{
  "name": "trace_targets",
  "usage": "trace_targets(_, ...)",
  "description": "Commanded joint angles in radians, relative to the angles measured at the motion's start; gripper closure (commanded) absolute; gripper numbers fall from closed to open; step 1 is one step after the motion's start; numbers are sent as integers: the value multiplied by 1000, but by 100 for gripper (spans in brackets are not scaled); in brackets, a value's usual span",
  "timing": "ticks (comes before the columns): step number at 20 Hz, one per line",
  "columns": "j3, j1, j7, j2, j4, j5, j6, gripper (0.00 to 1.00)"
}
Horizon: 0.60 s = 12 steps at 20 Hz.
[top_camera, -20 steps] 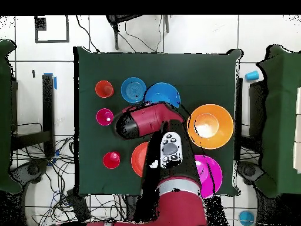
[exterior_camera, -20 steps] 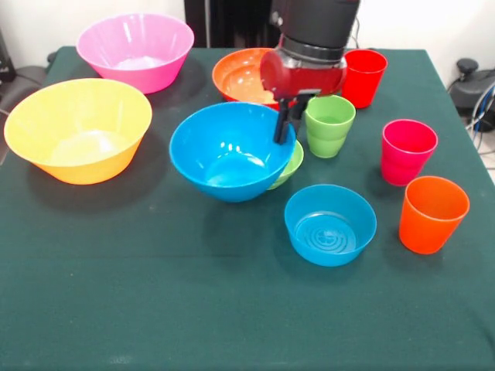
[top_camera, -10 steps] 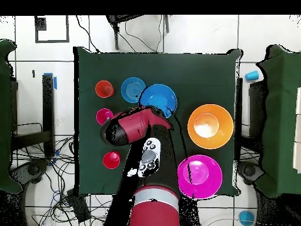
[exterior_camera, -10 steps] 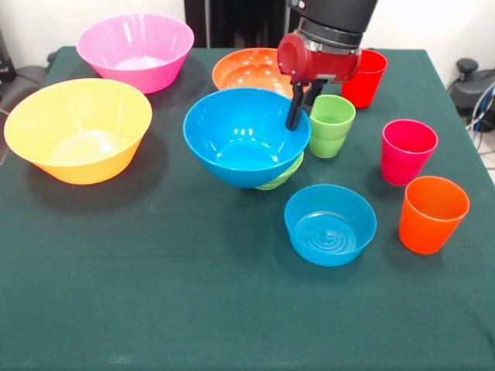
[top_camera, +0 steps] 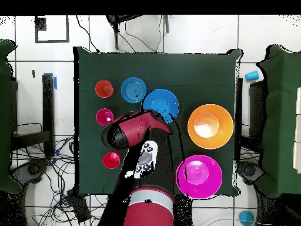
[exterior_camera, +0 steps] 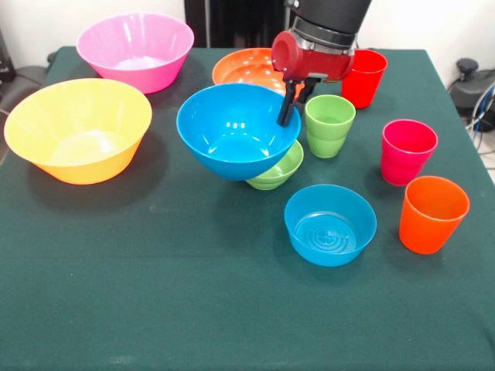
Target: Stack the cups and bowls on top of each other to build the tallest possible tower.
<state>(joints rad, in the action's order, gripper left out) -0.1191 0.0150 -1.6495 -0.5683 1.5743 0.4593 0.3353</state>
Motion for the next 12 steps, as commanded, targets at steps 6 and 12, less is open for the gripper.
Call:
trace_targets(6,76,-8,-156,55,69,-12,-87,100)
trace_targets(12,73,12,-143,30,77,-9,-79,100)
